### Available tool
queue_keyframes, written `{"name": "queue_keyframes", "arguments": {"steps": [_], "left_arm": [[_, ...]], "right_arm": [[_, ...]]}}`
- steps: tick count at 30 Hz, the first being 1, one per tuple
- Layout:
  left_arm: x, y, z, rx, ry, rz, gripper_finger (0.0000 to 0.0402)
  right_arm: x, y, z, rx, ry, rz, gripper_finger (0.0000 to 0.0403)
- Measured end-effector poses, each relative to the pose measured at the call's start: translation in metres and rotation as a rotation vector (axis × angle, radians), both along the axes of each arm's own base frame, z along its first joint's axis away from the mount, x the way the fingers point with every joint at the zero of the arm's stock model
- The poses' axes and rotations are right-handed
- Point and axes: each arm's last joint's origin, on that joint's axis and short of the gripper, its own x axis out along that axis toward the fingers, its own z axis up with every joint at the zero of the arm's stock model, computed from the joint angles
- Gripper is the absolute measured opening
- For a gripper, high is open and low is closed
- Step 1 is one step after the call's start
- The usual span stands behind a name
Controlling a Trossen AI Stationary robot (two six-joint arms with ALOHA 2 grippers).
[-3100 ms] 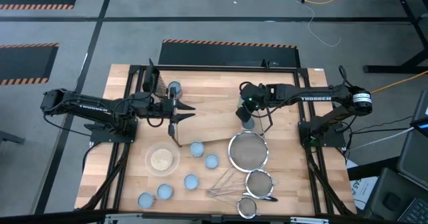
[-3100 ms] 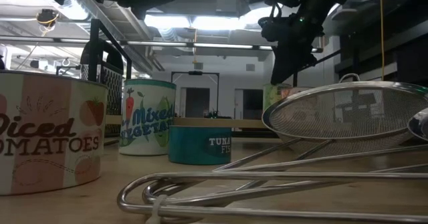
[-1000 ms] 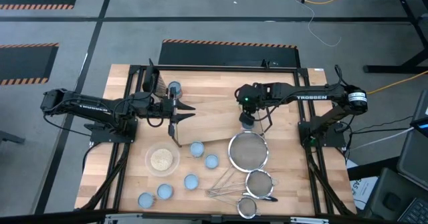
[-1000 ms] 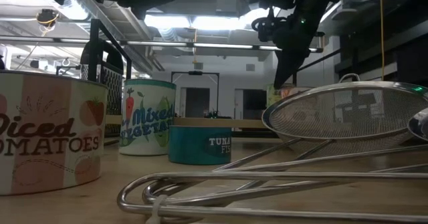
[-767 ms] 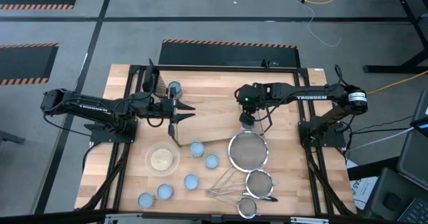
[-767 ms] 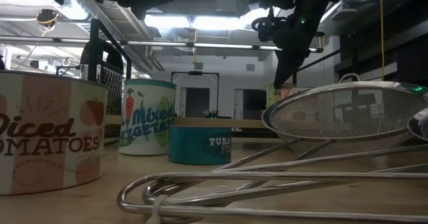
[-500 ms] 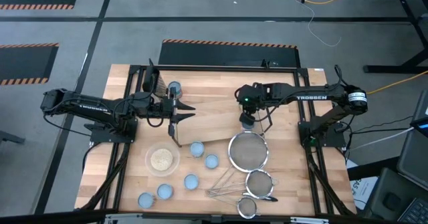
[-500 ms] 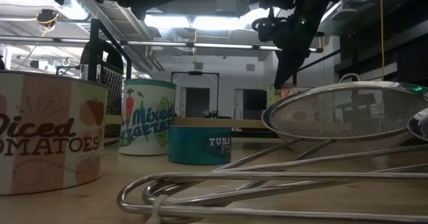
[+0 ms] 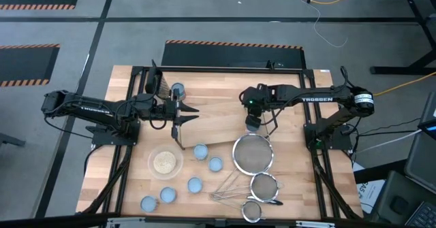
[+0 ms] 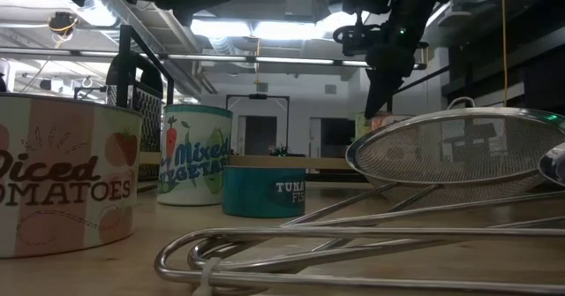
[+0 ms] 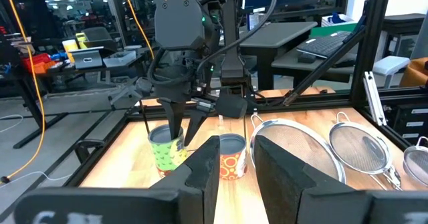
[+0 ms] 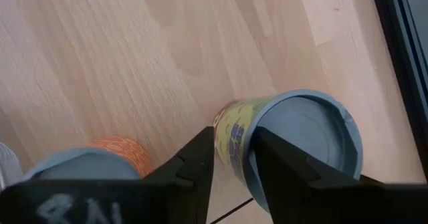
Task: Pick and place cans onto a shelf
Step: Adjust the large yellow can on the shelf, then put the small red can on the shelf
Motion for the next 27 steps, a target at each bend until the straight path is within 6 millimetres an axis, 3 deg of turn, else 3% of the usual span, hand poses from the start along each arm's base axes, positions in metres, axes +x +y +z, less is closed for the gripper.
{"name": "queue_keyframes", "arguments": {"steps": [5, 17, 27], "left_arm": [[0.0, 0.0, 0.0, 0.0, 0.0, 0.0, 0.0086], [0.0, 0.0, 0.0, 0.0, 0.0, 0.001, 0.0086], [0.0, 0.0, 0.0, 0.0, 0.0, 0.0, 0.0086]], "right_arm": [[0.001, 0.0, 0.008, 0.009, -0.014, 0.003, 0.0113], [0.017, -0.002, 0.074, -0.057, -0.177, 0.115, 0.0113], [0.021, 0.007, 0.102, -0.105, -0.237, 0.212, 0.0113]]}}
